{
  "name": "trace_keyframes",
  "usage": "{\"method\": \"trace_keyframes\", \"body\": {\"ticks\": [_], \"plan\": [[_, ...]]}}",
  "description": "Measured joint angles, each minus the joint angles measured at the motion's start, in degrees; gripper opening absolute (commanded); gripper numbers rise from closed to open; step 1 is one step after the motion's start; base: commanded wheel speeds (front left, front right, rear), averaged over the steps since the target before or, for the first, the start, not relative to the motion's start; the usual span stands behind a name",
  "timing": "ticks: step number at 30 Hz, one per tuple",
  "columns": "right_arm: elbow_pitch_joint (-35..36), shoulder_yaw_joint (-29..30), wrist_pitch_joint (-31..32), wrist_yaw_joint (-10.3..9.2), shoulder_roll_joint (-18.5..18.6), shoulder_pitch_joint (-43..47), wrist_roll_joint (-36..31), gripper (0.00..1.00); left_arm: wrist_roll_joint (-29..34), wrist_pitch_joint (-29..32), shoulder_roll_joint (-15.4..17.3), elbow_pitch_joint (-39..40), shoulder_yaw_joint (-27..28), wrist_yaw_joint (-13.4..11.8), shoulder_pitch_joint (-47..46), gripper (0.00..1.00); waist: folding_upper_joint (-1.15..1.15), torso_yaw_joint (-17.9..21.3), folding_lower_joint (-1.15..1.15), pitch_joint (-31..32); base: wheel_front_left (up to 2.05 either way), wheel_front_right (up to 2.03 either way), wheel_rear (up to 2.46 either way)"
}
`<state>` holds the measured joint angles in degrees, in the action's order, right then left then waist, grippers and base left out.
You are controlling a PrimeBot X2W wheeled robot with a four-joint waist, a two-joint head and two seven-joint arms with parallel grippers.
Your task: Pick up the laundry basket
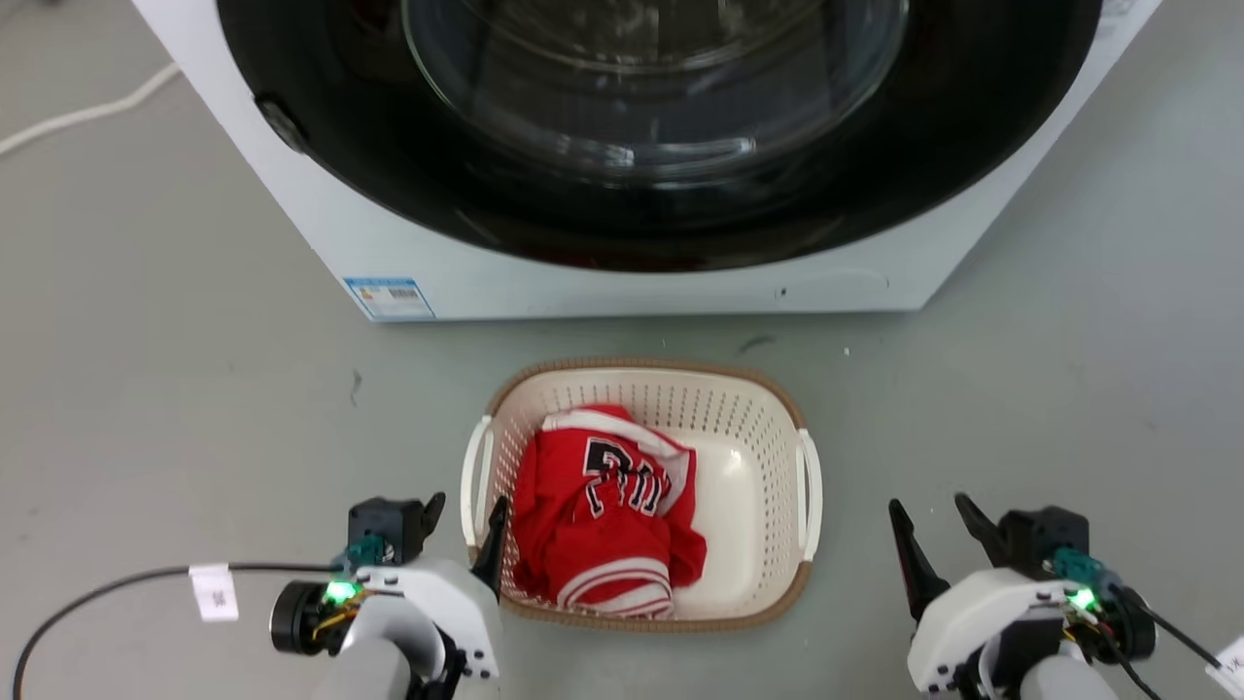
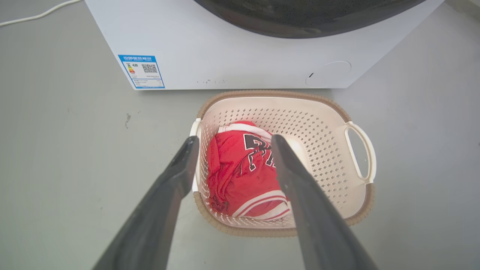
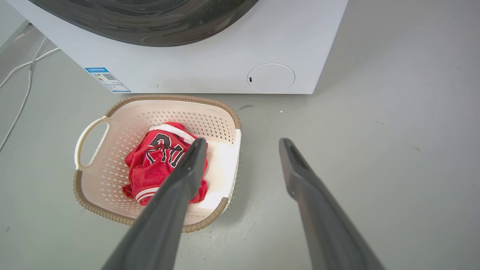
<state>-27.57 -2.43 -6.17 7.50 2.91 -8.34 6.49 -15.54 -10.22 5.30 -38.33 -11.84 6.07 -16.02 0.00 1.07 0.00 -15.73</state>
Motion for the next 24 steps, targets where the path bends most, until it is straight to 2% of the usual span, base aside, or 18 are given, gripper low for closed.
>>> {"method": "trace_keyframes", "body": {"ticks": [6,13,19,24], "plan": [[-7.6,-2.3,-1.1,0.00,0.0,-6.8,1.1,1.00,-2.2,1.5,0.4,-10.0,-0.8,1.0,-8.3,1.00,0.00,0.9,0.00,-6.0,0.00,0.00,0.00],[-15.9,-7.1,-2.5,0.00,0.0,-15.9,3.9,1.00,-4.0,2.7,2.7,-19.0,-1.5,1.3,-17.7,1.00,0.00,2.0,0.01,-12.9,0.00,0.00,0.00],[-22.8,-11.1,-3.0,0.00,0.0,-23.5,7.7,1.00,-6.7,5.3,4.1,-22.9,-4.5,1.3,-24.8,1.00,0.00,3.0,0.01,-18.7,0.00,0.00,0.00],[-29.6,-16.2,-2.3,0.01,0.0,-30.7,12.4,1.00,-12.1,9.4,6.8,-25.0,-7.9,1.4,-30.1,1.00,0.00,3.8,0.01,-24.3,0.00,0.00,0.00]]}}
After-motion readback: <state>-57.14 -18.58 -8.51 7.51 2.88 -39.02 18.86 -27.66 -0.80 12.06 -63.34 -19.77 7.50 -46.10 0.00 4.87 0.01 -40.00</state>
